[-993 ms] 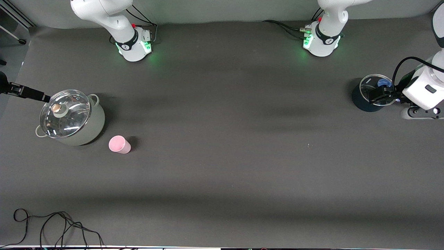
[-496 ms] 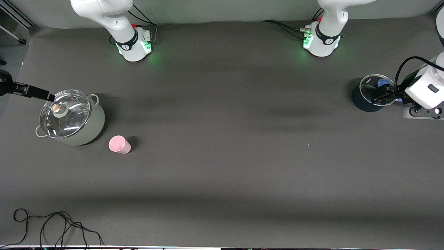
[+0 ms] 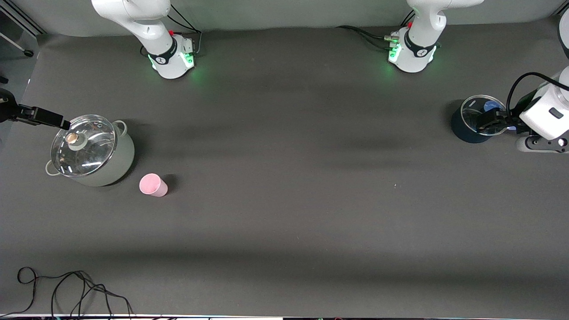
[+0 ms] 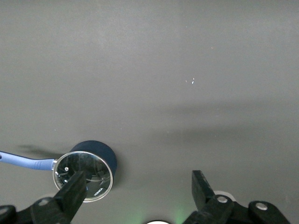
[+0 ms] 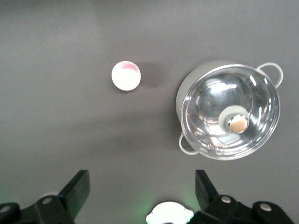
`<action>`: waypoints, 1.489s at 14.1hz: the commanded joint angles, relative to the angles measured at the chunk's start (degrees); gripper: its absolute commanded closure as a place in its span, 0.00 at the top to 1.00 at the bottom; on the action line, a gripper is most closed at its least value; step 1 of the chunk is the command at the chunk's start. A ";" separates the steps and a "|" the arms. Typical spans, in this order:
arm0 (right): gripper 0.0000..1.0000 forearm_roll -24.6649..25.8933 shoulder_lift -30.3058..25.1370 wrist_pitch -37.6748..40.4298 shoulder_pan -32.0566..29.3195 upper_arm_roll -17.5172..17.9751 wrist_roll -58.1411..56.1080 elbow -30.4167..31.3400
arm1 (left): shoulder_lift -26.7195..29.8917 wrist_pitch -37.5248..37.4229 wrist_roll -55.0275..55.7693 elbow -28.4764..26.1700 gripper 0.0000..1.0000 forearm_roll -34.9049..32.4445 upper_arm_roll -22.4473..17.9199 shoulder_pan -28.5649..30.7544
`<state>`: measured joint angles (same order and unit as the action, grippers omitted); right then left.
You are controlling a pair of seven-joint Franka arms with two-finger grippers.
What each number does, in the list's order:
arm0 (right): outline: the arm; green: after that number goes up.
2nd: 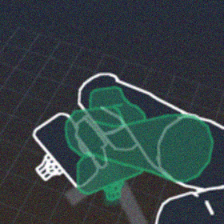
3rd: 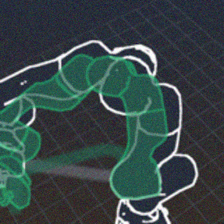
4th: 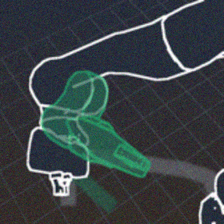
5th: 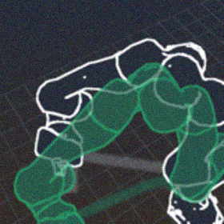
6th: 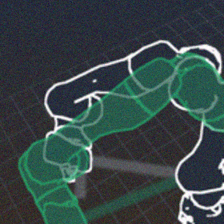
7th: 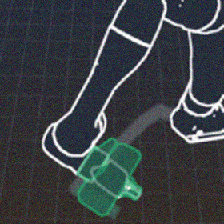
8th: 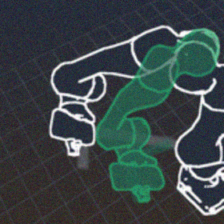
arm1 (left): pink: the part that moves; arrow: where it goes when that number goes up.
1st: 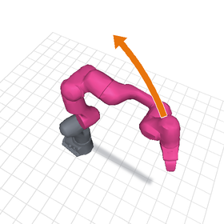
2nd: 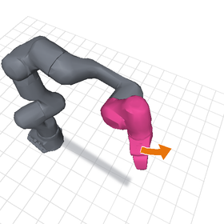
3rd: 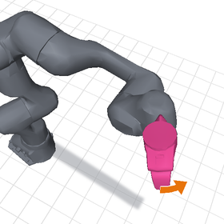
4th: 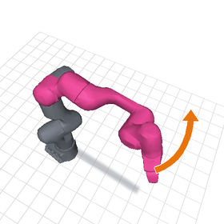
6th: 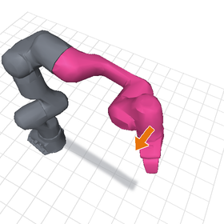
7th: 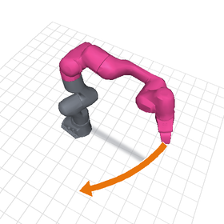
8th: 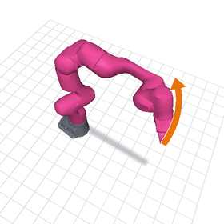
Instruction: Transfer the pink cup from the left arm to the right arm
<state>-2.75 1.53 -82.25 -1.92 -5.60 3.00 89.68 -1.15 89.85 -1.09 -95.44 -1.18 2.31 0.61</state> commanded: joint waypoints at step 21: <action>1.00 1.09 2.78 -5.81 1.30 0.94 -2.39 -2.94 | -1.84 0.23 -0.75 2.80 1.00 0.74 -1.08 -1.22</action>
<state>-2.15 4.00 -86.59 -0.82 -4.71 1.72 87.04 -2.22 90.65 -1.28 -94.21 -0.99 2.16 0.29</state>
